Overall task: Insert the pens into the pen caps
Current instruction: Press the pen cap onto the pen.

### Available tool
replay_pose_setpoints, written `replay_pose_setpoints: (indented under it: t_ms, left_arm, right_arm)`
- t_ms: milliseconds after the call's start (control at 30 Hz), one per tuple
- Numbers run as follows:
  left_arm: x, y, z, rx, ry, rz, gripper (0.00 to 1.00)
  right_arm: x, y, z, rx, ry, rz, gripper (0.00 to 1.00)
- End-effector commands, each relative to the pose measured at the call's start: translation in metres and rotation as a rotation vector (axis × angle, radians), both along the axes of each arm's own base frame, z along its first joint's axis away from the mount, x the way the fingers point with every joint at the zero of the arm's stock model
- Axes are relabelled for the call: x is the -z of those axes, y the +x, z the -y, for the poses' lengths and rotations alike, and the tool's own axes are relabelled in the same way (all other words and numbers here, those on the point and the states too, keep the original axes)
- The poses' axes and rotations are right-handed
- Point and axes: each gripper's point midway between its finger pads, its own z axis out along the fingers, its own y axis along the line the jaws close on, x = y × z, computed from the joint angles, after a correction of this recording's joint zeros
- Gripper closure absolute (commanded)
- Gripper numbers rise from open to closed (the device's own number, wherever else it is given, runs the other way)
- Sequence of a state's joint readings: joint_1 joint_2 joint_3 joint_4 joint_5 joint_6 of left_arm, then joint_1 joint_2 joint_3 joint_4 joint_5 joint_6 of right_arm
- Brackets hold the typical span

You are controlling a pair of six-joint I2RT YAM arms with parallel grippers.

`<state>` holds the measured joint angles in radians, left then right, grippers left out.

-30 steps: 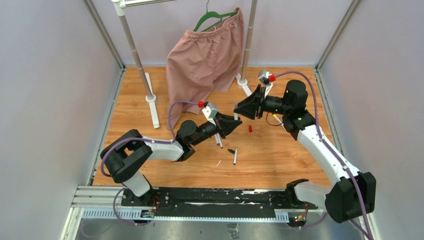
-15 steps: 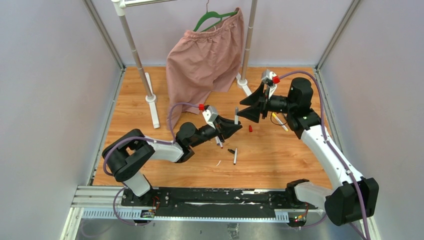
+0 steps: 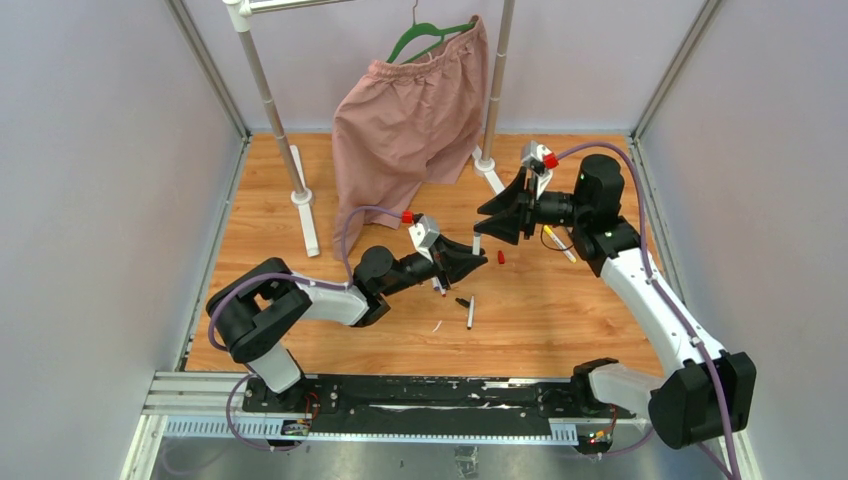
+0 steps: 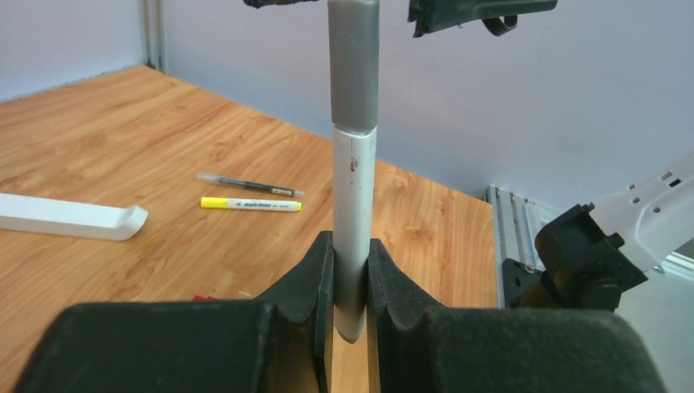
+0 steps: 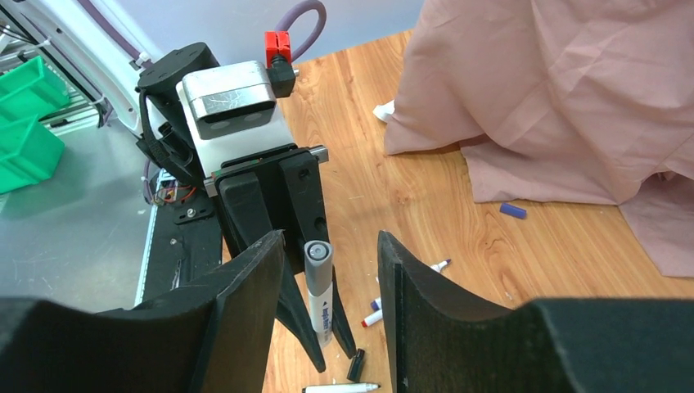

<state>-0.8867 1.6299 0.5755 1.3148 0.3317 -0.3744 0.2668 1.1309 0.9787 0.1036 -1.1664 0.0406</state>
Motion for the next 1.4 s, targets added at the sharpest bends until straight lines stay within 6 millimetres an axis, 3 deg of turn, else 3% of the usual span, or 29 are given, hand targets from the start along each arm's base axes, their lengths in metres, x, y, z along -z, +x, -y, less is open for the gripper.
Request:
replay_pose_setpoints:
  t_ms: [0,133,433,667,833,1033,1133,1300,1367]
  left_arm:
    - [-0.006,-0.004,0.003,0.018,-0.017,0.030,1.00]
    - [-0.007,-0.004,0.003,0.019,-0.019,0.029,1.00]
    - [-0.007,-0.001,0.002,0.005,-0.023,0.024,1.00]
    - [-0.025,0.006,-0.005,-0.049,-0.078,0.005,1.00]
    - [-0.052,0.014,-0.017,-0.116,-0.174,0.009,1.00]
    - [-0.093,0.033,-0.049,-0.190,-0.258,0.073,1.00]
    - [-0.116,0.026,-0.063,-0.117,-0.294,0.161,1.00]
    - [-0.147,-0.003,-0.070,0.083,-0.291,0.324,1.00]
    - [-0.156,0.000,-0.075,0.049,-0.305,0.344,1.00]
  right_arm:
    - [0.000,-0.002,-0.002,-0.031,0.001,-0.010,0.51]
    - [0.002,-0.003,-0.005,-0.042,-0.003,-0.017,0.56]
    - [0.003,-0.009,-0.009,-0.079,-0.009,-0.016,0.84]
    - [0.011,-0.008,-0.012,-0.067,-0.009,-0.025,1.00]
    - [0.025,-0.005,-0.017,-0.056,-0.008,-0.082,1.00]
    - [0.049,-0.009,-0.031,-0.112,-0.023,-0.194,1.00]
    - [0.056,-0.012,-0.037,-0.147,-0.031,-0.257,1.00]
    - [0.068,-0.023,-0.048,-0.228,-0.048,-0.318,1.00]
    - [0.071,-0.029,-0.053,-0.260,-0.056,-0.329,1.00]
